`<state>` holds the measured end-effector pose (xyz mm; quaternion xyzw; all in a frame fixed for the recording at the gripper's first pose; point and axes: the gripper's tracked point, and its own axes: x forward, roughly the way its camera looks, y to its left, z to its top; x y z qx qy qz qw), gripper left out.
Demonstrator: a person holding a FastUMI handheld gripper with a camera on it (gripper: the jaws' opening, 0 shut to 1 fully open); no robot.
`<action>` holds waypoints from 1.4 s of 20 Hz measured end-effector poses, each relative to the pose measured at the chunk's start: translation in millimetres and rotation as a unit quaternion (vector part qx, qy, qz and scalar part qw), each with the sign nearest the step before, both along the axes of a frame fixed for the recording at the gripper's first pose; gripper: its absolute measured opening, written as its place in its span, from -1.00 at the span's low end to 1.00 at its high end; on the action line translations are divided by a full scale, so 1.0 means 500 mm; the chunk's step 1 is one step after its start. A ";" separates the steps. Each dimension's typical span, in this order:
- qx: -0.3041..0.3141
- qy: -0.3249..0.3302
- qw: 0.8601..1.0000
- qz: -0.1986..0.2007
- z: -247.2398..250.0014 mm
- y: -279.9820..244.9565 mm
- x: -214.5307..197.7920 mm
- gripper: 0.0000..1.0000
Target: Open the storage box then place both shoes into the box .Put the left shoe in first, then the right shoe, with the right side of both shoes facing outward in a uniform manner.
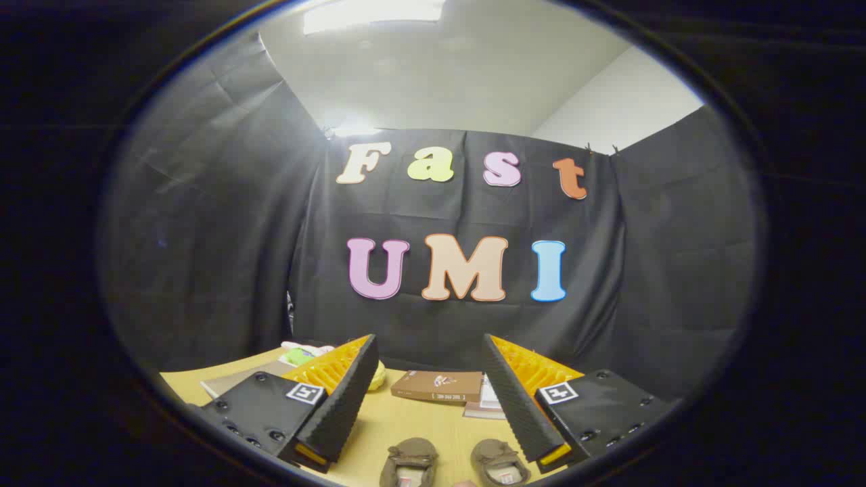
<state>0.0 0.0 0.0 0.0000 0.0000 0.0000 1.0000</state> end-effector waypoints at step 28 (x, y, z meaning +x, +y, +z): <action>0.048 0.016 0.997 0.050 -0.036 0.006 0.038 0.98</action>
